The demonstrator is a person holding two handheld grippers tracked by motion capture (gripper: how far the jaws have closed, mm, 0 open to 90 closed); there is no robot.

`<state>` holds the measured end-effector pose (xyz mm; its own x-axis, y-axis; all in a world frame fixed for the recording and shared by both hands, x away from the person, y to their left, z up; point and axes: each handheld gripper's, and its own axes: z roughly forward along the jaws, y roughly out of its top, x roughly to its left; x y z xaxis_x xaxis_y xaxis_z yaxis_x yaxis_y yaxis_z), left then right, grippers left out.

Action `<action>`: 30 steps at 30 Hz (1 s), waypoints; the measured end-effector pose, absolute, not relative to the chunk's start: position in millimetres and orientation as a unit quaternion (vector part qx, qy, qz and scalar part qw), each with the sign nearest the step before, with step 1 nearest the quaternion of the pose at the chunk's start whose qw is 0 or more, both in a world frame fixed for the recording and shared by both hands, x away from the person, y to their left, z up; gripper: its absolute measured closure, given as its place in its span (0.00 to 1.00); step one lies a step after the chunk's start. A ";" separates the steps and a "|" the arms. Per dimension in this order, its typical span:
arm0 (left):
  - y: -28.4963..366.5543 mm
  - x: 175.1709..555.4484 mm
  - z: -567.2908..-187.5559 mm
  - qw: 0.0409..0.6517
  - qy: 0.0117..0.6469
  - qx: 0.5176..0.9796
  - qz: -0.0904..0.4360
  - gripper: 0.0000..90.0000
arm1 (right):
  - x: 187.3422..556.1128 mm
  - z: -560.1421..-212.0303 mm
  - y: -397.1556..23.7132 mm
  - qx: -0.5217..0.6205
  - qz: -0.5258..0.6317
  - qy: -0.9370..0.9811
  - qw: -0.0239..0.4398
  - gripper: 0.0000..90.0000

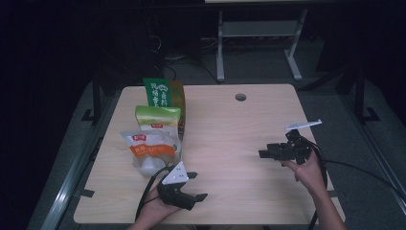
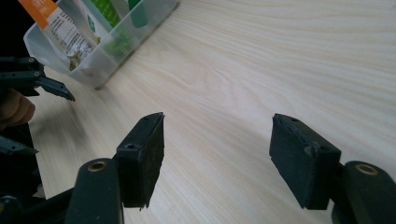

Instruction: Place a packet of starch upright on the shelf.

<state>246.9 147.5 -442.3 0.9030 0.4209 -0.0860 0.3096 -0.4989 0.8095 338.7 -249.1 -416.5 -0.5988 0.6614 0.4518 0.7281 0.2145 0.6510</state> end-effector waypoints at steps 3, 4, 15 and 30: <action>147.3 246.7 -442.5 0.454 0.212 0.863 0.061 0.24 | 334.8 -419.4 -250.8 -0.446 -0.443 -0.777 0.038 0.39; 148.1 247.2 -441.9 0.451 0.207 0.866 0.064 0.24 | 333.2 -420.3 -251.2 -0.447 -0.442 -0.777 0.038 0.39; 148.3 246.4 -441.7 0.452 0.209 0.865 0.061 0.24 | 315.1 -431.8 -254.4 -0.452 -0.450 -0.768 0.047 0.39; 149.5 244.4 -439.8 0.450 0.208 0.866 0.067 0.24 | 293.6 -442.8 -258.7 -0.456 -0.448 -0.768 0.048 0.39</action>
<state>244.4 149.5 -439.8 0.9044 0.4206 -0.0719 0.3007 -0.5086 0.8068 293.6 -258.7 -442.8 -0.5796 0.6567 0.4824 0.7430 0.1828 0.6438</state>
